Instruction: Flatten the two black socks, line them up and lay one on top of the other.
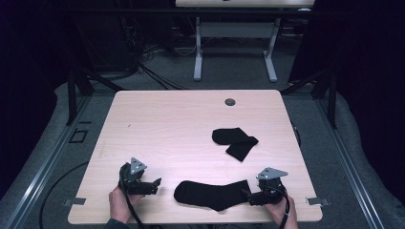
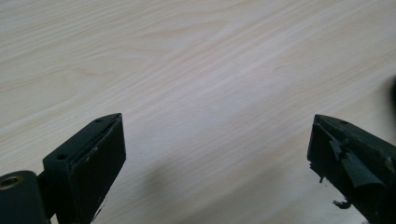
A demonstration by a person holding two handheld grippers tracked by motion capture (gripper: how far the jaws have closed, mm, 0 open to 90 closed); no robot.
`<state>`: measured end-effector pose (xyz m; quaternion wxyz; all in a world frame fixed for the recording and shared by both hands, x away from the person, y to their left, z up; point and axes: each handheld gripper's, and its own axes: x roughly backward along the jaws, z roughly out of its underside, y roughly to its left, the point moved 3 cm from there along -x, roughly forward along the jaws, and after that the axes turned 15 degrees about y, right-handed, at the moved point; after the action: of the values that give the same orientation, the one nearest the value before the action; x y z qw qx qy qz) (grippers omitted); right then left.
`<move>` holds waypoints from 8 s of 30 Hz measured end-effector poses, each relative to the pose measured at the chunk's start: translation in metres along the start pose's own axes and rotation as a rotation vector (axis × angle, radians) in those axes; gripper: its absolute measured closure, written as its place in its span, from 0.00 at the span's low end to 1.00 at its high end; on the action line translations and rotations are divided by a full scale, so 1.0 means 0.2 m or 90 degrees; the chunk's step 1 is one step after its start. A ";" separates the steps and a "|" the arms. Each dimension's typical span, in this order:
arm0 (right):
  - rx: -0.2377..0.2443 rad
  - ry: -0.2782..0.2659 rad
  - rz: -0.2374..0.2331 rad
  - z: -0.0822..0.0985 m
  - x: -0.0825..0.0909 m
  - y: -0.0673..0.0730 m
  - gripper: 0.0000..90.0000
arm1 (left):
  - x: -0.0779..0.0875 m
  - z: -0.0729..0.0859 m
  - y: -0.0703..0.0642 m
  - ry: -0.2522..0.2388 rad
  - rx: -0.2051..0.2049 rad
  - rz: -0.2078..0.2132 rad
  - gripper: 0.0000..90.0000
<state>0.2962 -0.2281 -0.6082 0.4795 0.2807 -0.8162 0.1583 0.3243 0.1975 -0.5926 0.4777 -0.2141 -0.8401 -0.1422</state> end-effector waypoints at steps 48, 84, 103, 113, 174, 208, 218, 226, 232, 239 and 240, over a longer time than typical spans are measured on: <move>0.006 -0.002 0.037 -0.55 0.05 -0.31 0.31 | -0.12 0.00 0.07 -0.002 -0.009 0.027 0.02; 0.053 0.070 0.001 -0.66 -0.26 -0.28 0.77 | -0.13 -0.01 0.06 -0.005 -0.005 0.027 0.02; 0.108 0.047 -0.056 -0.65 -0.19 -0.18 0.49 | -0.13 -0.01 0.06 -0.005 -0.005 0.027 0.02; 0.063 0.038 -0.042 -0.57 -0.02 -0.16 0.44 | -0.13 -0.04 0.06 0.002 -0.015 0.048 0.01; 0.080 0.037 -0.010 -0.44 -0.12 0.06 0.90 | -0.30 -0.78 -0.52 0.067 -0.279 0.136 0.97; 0.180 0.077 0.075 -0.37 0.09 -0.07 0.83 | -0.06 -0.57 -0.30 0.055 -0.242 0.179 0.89; 0.027 0.068 -0.094 -0.27 0.14 -0.21 0.47 | -0.04 -0.46 -0.17 0.048 -0.142 0.196 0.34; -0.079 0.112 -0.122 -0.34 0.01 -0.28 0.52 | -0.15 -0.47 -0.19 0.103 -0.086 0.227 0.39; -0.086 0.139 -0.128 -0.36 -0.05 -0.28 0.63 | -0.19 -0.46 -0.21 0.132 -0.095 0.222 0.56; -0.084 0.150 -0.132 -0.36 -0.06 -0.29 0.77 | -0.21 -0.45 -0.23 0.147 -0.141 0.204 0.79; -0.084 0.150 -0.132 -0.36 -0.06 -0.29 0.77 | -0.21 -0.45 -0.23 0.147 -0.141 0.204 0.81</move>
<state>0.3856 -0.2316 -0.5848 0.6033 0.3111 -0.7293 0.0858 0.3865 0.1084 -0.5857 0.5606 -0.3783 -0.7145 -0.1790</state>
